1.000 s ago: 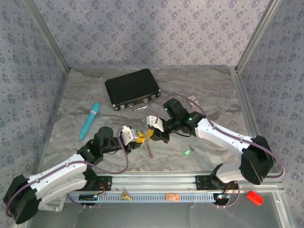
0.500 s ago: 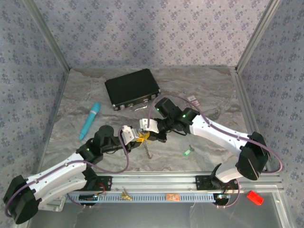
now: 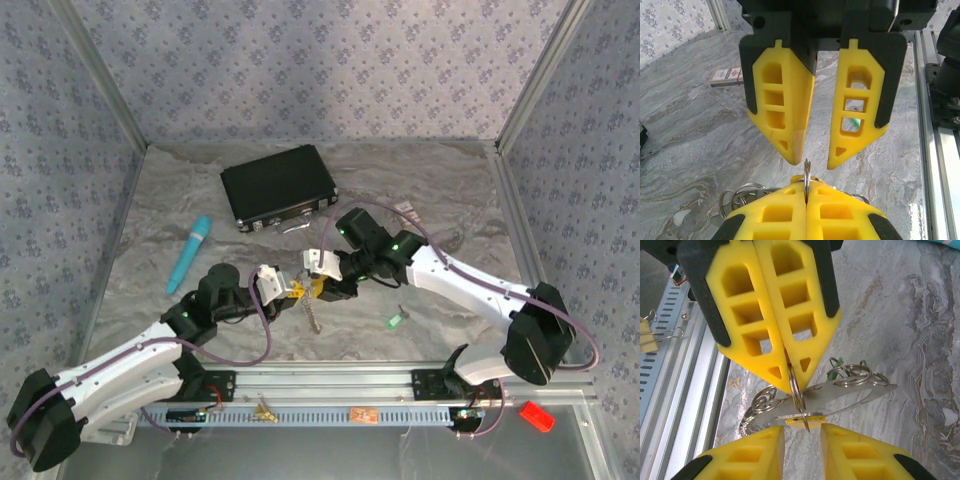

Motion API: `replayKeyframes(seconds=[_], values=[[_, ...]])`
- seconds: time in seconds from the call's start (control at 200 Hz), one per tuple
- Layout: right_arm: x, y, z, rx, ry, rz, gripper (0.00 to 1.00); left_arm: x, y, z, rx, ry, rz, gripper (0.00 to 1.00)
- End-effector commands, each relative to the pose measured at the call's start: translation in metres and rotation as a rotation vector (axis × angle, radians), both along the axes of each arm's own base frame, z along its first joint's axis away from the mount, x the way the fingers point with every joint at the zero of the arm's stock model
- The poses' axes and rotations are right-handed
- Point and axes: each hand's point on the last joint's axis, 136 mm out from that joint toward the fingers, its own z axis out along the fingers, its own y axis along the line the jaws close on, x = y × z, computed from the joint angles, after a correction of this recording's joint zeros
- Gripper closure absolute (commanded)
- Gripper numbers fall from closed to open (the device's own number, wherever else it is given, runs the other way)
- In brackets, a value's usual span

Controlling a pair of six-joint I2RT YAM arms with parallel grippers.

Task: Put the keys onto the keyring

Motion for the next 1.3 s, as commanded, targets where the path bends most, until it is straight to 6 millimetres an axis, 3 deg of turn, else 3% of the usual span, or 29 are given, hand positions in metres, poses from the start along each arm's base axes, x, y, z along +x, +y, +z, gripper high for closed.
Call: replayKeyframes(seconds=[0.0,0.21,0.415,0.615,0.815,0.954,1.079,1.294], values=[[-0.003,0.0,0.003,0.029,0.027,-0.008,0.74,-0.003,-0.005,0.02,-0.062,-0.048,-0.029,1.0],[-0.001,0.002,0.006,0.042,0.031,-0.006,0.81,-0.004,-0.005,0.02,-0.062,-0.047,-0.033,1.0],[-0.001,0.003,0.01,0.055,0.031,-0.002,0.81,-0.004,-0.006,0.02,-0.063,-0.045,-0.038,1.0],[0.001,0.005,0.006,0.048,0.039,-0.002,1.0,-0.005,-0.006,0.024,-0.076,-0.051,-0.042,1.0],[0.003,0.005,-0.009,0.008,0.064,-0.003,1.0,-0.008,-0.009,0.032,-0.117,-0.067,-0.067,1.0],[0.003,0.006,-0.005,0.026,0.061,-0.005,1.0,-0.008,-0.009,0.029,-0.114,-0.067,-0.064,1.0],[0.002,0.004,0.003,0.066,0.044,-0.014,0.81,-0.006,-0.008,0.025,-0.106,-0.067,-0.054,1.0],[-0.002,0.005,0.012,0.118,0.044,-0.004,0.78,-0.006,-0.007,0.023,-0.115,-0.059,-0.046,1.0]])
